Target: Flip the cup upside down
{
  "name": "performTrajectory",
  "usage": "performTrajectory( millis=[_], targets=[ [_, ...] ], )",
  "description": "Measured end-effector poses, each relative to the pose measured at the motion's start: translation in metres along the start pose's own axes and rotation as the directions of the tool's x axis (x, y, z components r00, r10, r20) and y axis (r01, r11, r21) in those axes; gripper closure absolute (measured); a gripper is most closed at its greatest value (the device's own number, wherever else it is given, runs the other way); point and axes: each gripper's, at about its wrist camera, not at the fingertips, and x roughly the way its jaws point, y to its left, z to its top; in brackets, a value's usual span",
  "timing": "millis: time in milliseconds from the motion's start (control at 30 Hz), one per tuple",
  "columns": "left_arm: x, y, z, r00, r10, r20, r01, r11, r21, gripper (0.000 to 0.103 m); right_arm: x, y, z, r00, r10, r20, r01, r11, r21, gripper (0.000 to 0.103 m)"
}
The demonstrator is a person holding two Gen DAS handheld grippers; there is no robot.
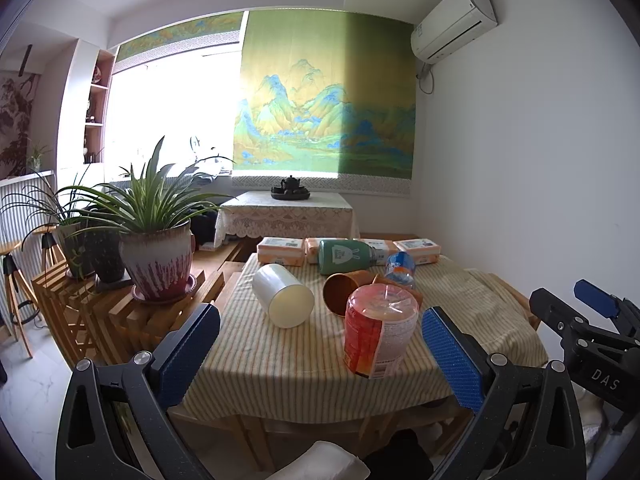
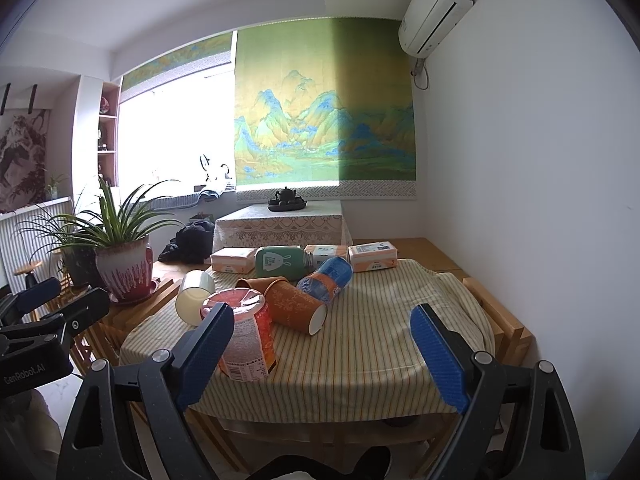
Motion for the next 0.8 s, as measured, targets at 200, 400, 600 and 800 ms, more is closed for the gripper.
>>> performTrajectory(
  millis=[200, 400, 600, 800],
  targets=[
    [0.0015, 0.0005, 0.0002, 1.000, 0.003, -0.002, -0.003, 1.000, -0.007, 0.001, 0.0008, 0.0000, -0.0003, 1.000, -0.002, -0.003, 0.002, 1.000, -0.001, 0.015],
    [0.0040, 0.0009, 0.0000, 1.000, 0.003, -0.006, -0.003, 1.000, -0.006, 0.001, 0.0015, -0.0004, -0.0003, 1.000, -0.002, -0.005, 0.002, 1.000, -0.002, 0.015],
    [0.0046, 0.0011, -0.0008, 1.000, 0.000, -0.009, 0.000, 1.000, -0.008, 0.001, 0.0020, -0.0004, -0.0008, 1.000, -0.001, -0.007, 0.001, 1.000, 0.000, 0.015],
    [0.0059, 0.0015, -0.0006, 1.000, -0.004, -0.014, 0.004, 1.000, -0.008, 0.001, 0.0036, -0.0007, -0.0014, 1.000, -0.002, -0.009, 0.002, 1.000, 0.000, 0.015]
  ],
)
